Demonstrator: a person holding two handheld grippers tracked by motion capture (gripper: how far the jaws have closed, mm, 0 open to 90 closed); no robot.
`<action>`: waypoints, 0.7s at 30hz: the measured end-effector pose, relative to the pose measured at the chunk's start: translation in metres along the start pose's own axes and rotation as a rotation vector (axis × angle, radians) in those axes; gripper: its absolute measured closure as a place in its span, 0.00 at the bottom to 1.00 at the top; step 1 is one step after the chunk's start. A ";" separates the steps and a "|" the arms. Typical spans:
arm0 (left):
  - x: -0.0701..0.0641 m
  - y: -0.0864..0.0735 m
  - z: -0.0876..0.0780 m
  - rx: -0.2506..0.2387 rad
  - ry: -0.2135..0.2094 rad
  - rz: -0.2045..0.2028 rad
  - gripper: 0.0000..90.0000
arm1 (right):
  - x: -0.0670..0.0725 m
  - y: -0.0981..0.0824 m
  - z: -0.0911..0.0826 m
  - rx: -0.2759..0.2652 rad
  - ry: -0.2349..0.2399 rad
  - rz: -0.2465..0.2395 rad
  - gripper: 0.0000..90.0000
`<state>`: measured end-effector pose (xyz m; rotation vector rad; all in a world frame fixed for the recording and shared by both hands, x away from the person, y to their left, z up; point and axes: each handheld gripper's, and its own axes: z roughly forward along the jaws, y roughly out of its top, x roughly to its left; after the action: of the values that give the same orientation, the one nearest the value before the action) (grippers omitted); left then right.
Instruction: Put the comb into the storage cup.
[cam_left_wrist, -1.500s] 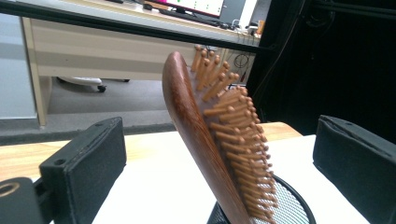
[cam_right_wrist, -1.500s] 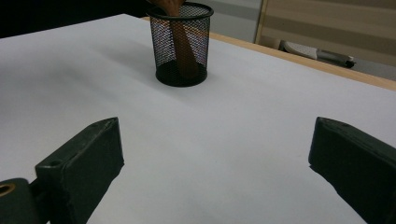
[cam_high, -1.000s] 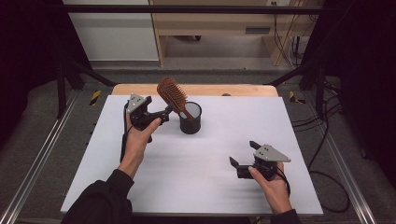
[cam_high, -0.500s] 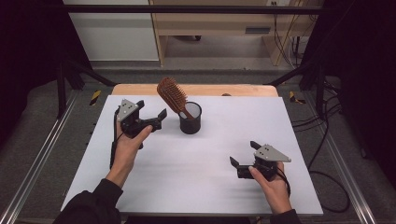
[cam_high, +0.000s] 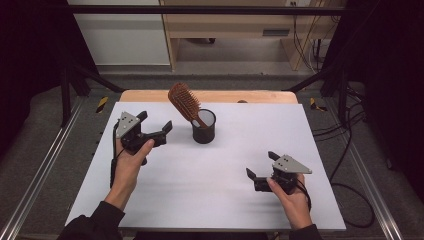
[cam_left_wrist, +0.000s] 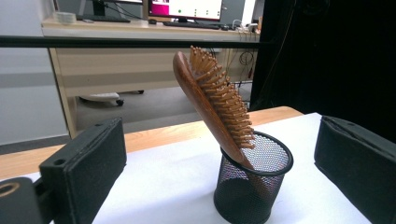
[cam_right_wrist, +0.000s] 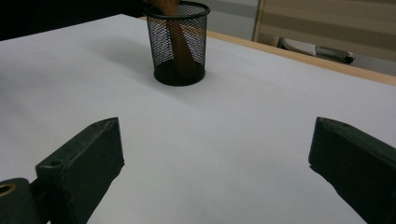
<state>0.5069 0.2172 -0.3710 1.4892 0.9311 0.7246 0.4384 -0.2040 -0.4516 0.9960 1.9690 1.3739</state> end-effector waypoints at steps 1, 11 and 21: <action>0.000 0.001 -0.002 0.002 0.006 0.009 0.03 | 0.000 0.000 0.000 -0.002 0.000 0.001 0.04; -0.003 0.004 -0.028 -0.034 0.043 0.081 0.04 | -0.005 0.001 -0.004 -0.031 -0.011 0.026 0.05; 0.005 -0.012 -0.047 -0.001 0.048 0.066 0.04 | -0.006 0.002 -0.006 -0.035 -0.030 0.012 0.05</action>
<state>0.4668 0.2446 -0.3773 1.5133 0.9206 0.8116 0.4373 -0.2117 -0.4479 1.0087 1.9131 1.3875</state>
